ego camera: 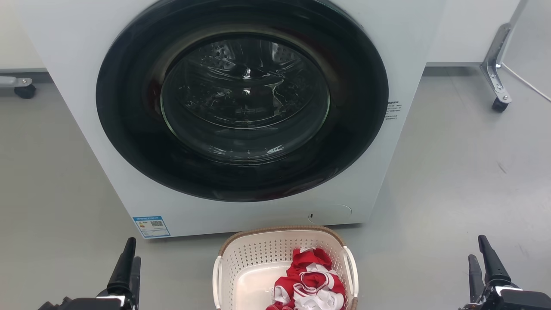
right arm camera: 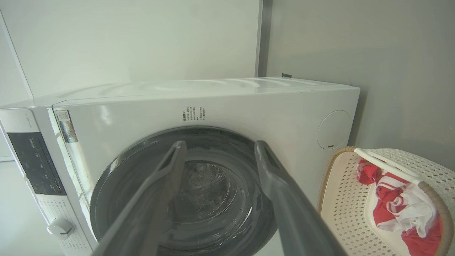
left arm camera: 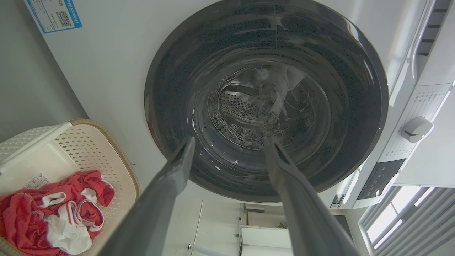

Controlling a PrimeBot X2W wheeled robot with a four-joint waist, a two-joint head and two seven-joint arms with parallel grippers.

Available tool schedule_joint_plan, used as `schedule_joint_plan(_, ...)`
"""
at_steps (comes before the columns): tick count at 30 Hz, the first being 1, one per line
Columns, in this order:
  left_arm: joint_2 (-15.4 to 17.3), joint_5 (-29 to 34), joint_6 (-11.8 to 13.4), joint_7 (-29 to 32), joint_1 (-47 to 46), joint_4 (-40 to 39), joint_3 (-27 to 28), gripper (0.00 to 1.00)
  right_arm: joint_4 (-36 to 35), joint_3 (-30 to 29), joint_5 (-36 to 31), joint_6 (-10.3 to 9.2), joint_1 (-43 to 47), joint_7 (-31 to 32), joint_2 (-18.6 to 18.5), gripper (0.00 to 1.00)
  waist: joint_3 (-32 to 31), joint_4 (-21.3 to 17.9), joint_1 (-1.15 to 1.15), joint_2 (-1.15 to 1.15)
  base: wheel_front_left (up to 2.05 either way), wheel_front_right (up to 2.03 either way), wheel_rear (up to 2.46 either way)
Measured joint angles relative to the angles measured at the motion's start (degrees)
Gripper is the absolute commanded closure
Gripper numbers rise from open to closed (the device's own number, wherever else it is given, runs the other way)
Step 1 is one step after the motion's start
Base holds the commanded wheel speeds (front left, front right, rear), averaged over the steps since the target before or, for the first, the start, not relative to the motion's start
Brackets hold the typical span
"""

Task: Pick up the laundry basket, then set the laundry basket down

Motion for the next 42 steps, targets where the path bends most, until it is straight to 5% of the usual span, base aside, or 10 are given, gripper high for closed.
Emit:
schedule_joint_plan(16, 0.7, 4.7, 0.0, -3.7, -2.0, -0.3, -3.2, 0.0, -0.6, 1.7, -5.5, 0.01, -0.6, -3.2, -1.1, 0.0, 0.0, 0.0, 0.0, 0.0, 0.0, 0.0, 0.0)
schedule_joint_plan(24, 2.2, 12.3, 0.1, -5.6, -3.0, -0.7, -5.8, 0.0, -1.0, 4.0, -12.8, 0.01, -1.5, -5.6, -2.9, 0.0, -0.1, 0.0, 0.0, 0.0, 0.0, 0.0, 0.0)
schedule_joint_plan(42, 5.3, 32.6, 5.4, -9.6, -5.1, -3.5, -11.1, 0.0, -2.6, 11.4, -34.2, -2.74, -3.0, -9.6, -7.1, 0.0, -0.4, 0.0, 0.0, 0.0, 0.0, 0.0, 0.0)
